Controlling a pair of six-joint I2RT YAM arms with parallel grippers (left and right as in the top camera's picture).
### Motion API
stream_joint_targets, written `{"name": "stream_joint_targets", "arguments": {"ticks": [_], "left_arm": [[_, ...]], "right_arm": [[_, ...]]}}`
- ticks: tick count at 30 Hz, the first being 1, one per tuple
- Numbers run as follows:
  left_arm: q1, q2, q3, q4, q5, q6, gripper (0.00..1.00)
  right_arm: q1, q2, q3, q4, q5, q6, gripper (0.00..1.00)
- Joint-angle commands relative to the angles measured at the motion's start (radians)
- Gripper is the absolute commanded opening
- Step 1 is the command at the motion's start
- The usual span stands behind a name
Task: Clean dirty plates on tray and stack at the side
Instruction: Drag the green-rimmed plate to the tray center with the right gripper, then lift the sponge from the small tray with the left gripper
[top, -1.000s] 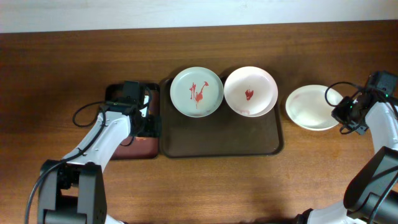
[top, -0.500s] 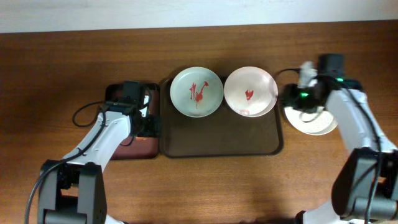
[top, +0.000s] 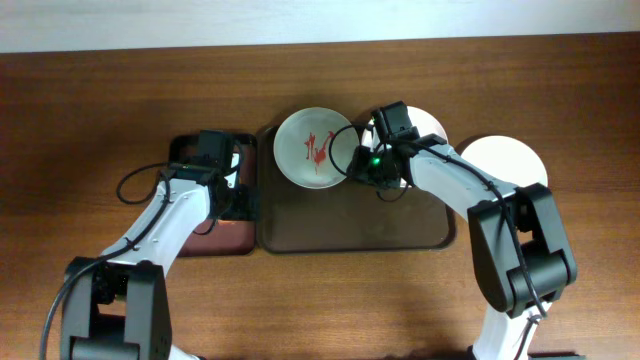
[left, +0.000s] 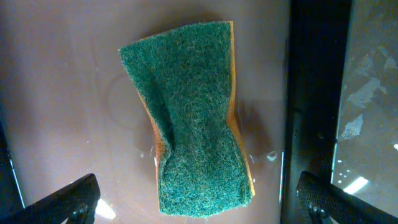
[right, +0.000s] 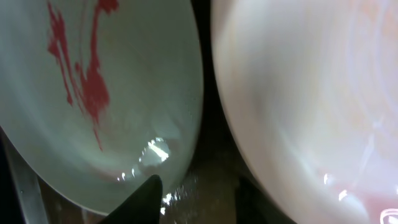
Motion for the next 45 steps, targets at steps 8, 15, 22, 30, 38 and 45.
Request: {"name": "stream_joint_targets", "arguments": {"ticks": [8,15,22,30,38,45], "left_arm": [[0.005,-0.019,0.003,0.002,0.011,0.001,0.99],[0.005,-0.019,0.003,0.003,0.011,0.001,0.99],[0.005,-0.019,0.003,0.003,0.011,0.001,0.99],[0.005,-0.019,0.003,0.003,0.011,0.001,0.99],[0.005,-0.019,0.003,0.127,0.011,0.001,0.99],[0.005,0.034,0.003,0.169,0.007,-0.069,0.88]], "right_arm": [[0.043,0.035,0.008,-0.071,0.016,0.109,0.04],[0.037,0.013,0.01,-0.426,0.015,0.001,0.04],[0.036,-0.01,0.038,-0.38,0.047,-0.137,0.26],[-0.062,-0.01,0.036,-0.346,-0.068,-0.103,0.04],[-0.032,-0.01,0.036,-0.382,-0.067,-0.103,0.04],[-0.012,-0.01,0.036,-0.382,-0.067,-0.103,0.04]]}}
